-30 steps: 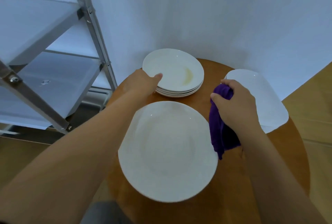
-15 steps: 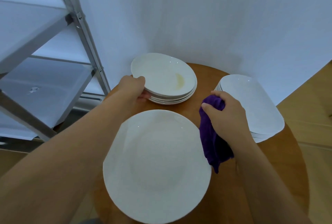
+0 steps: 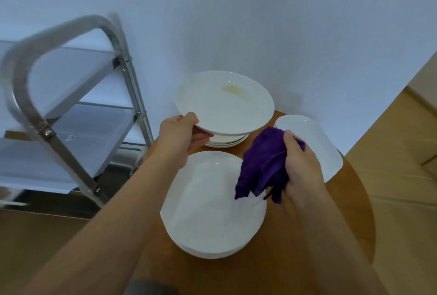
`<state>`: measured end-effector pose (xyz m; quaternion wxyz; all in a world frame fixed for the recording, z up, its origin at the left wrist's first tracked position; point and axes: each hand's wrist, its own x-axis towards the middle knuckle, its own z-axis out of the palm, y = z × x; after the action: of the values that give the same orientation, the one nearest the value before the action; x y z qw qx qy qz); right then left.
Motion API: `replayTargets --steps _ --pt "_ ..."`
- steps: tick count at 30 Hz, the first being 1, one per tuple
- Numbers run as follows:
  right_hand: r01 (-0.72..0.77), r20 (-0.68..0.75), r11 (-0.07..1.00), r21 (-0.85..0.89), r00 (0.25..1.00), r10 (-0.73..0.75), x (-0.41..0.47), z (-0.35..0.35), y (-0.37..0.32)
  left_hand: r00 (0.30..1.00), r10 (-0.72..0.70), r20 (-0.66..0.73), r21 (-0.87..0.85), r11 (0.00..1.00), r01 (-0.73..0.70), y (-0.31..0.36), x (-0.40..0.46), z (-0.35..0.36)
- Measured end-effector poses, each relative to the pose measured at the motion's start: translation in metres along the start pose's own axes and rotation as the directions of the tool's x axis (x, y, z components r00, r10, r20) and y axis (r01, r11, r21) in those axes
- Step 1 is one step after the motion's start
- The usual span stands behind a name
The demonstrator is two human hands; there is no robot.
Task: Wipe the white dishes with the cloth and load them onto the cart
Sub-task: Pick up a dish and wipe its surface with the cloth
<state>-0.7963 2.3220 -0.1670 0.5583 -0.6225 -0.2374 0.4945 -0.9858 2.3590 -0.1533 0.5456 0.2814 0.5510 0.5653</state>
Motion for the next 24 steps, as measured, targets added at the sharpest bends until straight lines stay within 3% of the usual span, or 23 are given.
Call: replayTargets --steps 4,7,11,13,14,16,20,24 --pt "-0.004 0.164 0.980 0.198 0.986 -0.029 -0.044 -0.007 0.000 0.996 0.027 0.084 0.018 0.999 -0.029 -0.003 -0.068 -0.013" --pt "-0.035 0.156 0.963 0.265 0.988 -0.007 -0.075 -0.023 0.003 0.991 0.010 0.136 0.060 0.998 -0.019 -0.012 -0.116 -0.025" --pt "-0.101 0.179 0.973 0.209 0.982 0.064 -0.112 -0.056 0.016 0.997 0.055 0.061 0.322 0.944 -0.072 -0.027 -0.155 -0.051" --pt "-0.110 0.177 0.986 0.129 0.980 0.086 -0.128 -0.074 0.024 0.987 -0.142 0.080 0.124 0.983 0.132 -0.031 -0.168 -0.065" --pt "-0.110 0.179 0.990 0.090 0.979 0.093 -0.135 -0.081 0.029 0.959 -0.249 0.133 -0.027 0.967 0.255 -0.033 -0.174 -0.070" --pt "-0.120 0.185 0.992 0.031 0.976 0.112 -0.147 -0.092 0.040 0.925 -0.337 0.177 -0.214 0.904 0.370 -0.044 -0.186 -0.078" --pt "-0.075 0.095 0.996 -0.045 0.992 0.079 -0.165 -0.100 0.052 0.947 -0.317 0.043 -0.281 0.906 0.316 -0.064 -0.206 -0.079" --pt "0.236 -0.134 0.963 -0.132 0.958 -0.253 -0.180 -0.106 0.036 0.962 -0.248 -0.112 -0.250 0.944 0.214 -0.075 -0.211 -0.080"
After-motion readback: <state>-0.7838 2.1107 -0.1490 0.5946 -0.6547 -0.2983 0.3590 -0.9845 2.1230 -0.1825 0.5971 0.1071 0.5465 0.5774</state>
